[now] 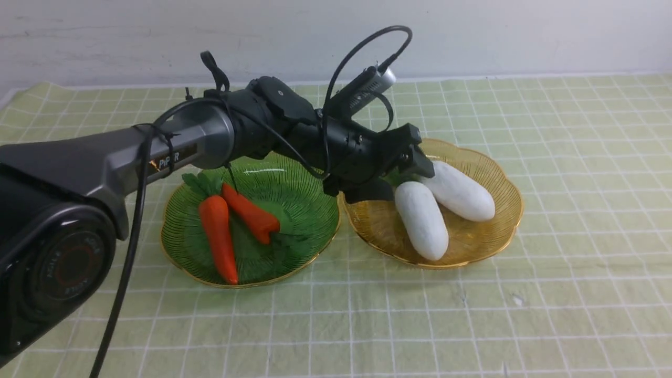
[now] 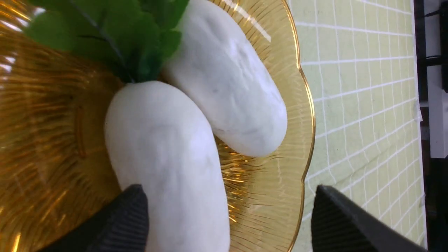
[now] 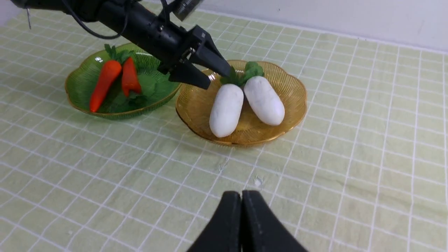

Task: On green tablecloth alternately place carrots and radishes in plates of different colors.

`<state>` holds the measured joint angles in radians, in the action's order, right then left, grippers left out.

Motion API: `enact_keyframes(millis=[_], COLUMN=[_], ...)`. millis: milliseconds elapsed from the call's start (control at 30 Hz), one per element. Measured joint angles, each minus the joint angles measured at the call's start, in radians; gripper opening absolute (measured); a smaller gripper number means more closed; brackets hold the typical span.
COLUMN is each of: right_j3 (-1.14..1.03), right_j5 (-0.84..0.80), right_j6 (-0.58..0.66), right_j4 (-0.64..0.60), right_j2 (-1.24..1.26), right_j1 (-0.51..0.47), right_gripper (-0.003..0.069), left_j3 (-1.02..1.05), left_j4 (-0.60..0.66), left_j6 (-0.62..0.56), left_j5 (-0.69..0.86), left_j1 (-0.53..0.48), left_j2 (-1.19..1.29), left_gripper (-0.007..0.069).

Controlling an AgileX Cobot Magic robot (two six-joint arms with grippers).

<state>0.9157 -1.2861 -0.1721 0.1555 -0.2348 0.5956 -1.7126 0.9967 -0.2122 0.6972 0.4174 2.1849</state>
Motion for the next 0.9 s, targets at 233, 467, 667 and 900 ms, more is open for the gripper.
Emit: enact_keyframes(millis=[233, 467, 667, 900], right_j3=[-0.196, -0.513, -0.696, -0.726], right_j5=[0.087, 0.625, 1.084, 1.183], right_j6=[-0.026, -0.026, -0.026, -0.160], right_j4=[0.000, 0.043, 0.149, 0.169], right_j2=[0.123, 0.160, 0.154, 0.154], right_j1=[0.000, 0.000, 0.000, 0.000], right_gripper=[-0.0015, -0.0015, -0.0015, -0.0015], left_j3=[0.000, -0.001, -0.002, -0.002], left_j4=[0.005, -0.038, -0.052, -0.255], left_j6=[-0.007, -0.057, -0.173, -0.218], left_j5=[0.094, 0.191, 0.262, 0.309], left_j1=[-0.071, -0.157, -0.176, -0.179], left_j2=[-0.021, -0.121, -0.189, -0.280], left_gripper=[0.0549, 0.0340, 0.0059, -0.0008])
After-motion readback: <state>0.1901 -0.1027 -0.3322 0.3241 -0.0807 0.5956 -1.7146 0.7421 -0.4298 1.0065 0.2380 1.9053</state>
